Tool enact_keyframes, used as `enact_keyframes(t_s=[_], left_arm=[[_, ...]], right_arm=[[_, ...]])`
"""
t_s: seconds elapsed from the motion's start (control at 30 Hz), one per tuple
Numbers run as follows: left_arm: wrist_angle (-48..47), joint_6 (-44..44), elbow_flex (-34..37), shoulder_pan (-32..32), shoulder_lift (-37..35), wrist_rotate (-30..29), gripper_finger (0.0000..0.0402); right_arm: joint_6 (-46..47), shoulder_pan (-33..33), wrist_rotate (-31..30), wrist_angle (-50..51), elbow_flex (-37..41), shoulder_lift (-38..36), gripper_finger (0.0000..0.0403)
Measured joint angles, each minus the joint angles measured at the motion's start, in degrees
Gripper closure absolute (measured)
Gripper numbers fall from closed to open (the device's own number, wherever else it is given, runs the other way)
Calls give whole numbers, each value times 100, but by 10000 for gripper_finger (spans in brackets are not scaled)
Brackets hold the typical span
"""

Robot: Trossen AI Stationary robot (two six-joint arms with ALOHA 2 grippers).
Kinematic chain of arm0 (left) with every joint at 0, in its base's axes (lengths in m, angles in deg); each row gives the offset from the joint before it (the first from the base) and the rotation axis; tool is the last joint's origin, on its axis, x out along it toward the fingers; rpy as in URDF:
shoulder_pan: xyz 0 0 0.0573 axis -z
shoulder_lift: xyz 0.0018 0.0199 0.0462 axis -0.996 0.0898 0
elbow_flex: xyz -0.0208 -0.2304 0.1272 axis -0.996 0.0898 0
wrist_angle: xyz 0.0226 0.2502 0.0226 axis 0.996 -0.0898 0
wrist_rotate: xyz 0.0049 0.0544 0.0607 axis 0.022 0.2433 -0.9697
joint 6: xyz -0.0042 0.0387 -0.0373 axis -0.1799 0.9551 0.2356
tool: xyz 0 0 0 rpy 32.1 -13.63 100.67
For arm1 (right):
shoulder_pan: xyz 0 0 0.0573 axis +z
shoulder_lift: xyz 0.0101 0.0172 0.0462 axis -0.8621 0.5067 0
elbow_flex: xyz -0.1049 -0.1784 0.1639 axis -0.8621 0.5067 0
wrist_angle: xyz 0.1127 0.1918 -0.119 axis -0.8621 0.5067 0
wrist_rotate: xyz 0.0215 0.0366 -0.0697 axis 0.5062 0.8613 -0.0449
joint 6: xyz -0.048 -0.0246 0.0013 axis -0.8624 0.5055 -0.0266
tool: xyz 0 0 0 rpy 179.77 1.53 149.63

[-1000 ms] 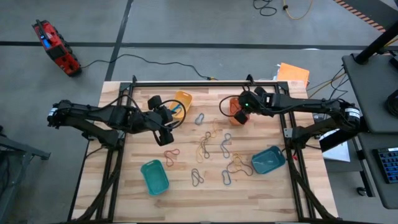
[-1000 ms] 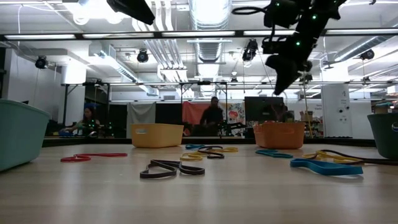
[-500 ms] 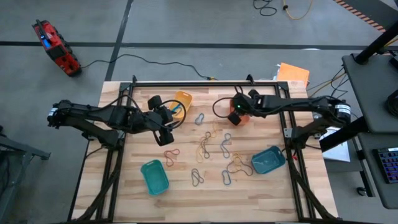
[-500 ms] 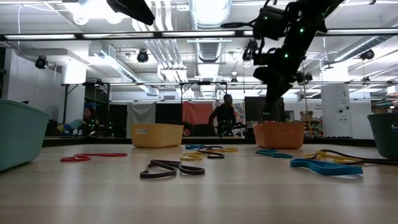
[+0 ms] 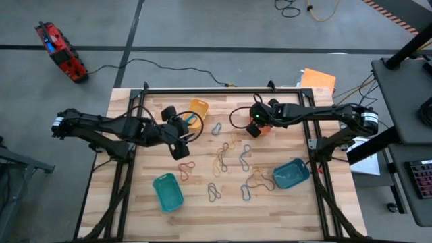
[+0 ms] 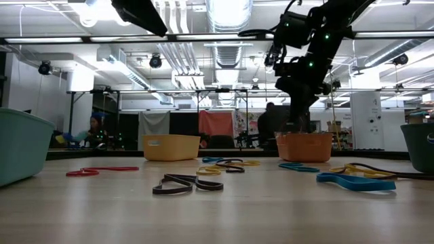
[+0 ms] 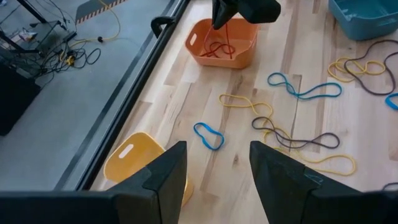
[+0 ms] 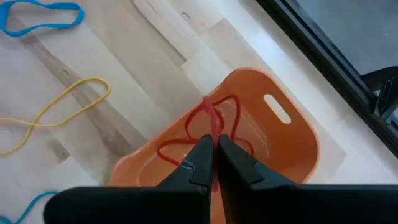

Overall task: Sort rubber bands into baskets
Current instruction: Put the red rubber band into the orange bin, then put the violet rubber band into the blue bin

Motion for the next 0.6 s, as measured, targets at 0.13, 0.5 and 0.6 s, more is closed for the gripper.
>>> enact_keyframes(t_s=[0.13, 0.5, 0.6], left_arm=[[40, 0, 25, 0, 0, 0, 242], [62, 0, 25, -2, 0, 0, 242], [62, -2, 24, -2, 0, 0, 242]], right_arm=[[77, -24, 12, 12, 0, 0, 389], [229, -114, -164, 519, -2, 0, 283], [251, -113, -210, 523, -2, -44, 257]])
